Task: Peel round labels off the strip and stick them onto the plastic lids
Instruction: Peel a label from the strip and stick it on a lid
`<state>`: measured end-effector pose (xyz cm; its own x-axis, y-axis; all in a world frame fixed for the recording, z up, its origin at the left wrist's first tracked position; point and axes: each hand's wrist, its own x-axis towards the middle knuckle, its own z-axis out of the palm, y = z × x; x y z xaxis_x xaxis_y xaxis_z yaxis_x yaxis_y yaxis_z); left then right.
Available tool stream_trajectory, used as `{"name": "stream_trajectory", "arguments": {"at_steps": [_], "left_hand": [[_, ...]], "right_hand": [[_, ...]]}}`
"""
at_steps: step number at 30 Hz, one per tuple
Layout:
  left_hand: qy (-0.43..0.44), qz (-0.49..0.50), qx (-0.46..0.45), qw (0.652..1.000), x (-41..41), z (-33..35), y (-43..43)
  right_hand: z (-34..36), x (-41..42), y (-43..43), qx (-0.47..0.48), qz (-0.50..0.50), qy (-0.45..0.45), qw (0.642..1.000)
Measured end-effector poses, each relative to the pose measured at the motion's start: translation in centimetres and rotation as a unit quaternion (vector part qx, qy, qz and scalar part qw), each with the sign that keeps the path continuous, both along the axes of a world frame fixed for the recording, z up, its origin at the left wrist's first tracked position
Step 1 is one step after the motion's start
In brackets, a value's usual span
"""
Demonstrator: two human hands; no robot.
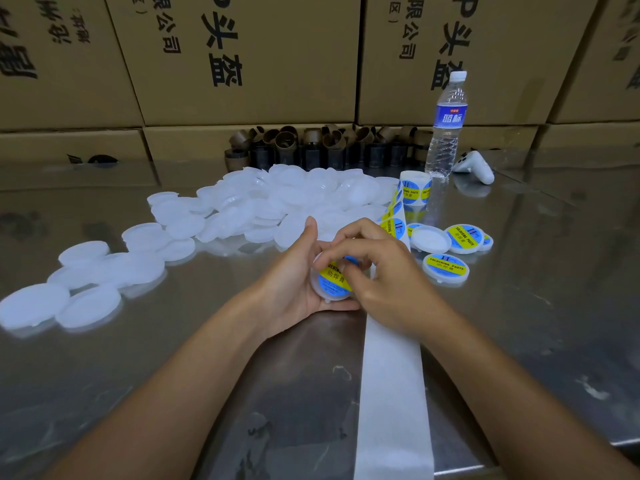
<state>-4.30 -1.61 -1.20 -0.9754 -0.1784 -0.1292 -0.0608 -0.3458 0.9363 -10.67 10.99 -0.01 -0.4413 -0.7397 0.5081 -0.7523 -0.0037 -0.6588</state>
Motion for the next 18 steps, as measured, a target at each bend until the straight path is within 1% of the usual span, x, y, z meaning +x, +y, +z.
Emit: {"name": "stream_trajectory", "arguments": {"at_steps": [6, 18], "left_hand": [[0.008, 0.001, 0.020, 1.000, 0.13, 0.26, 0.29], [-0.005, 0.004, 0.013, 1.000, 0.12, 0.30, 0.31]], "right_hand": [[-0.10, -0.08, -0.03, 0.014, -0.003, 0.025, 1.000], [-0.33, -0.20, -0.08, 0.022, -0.008, 0.049, 0.999]]}}
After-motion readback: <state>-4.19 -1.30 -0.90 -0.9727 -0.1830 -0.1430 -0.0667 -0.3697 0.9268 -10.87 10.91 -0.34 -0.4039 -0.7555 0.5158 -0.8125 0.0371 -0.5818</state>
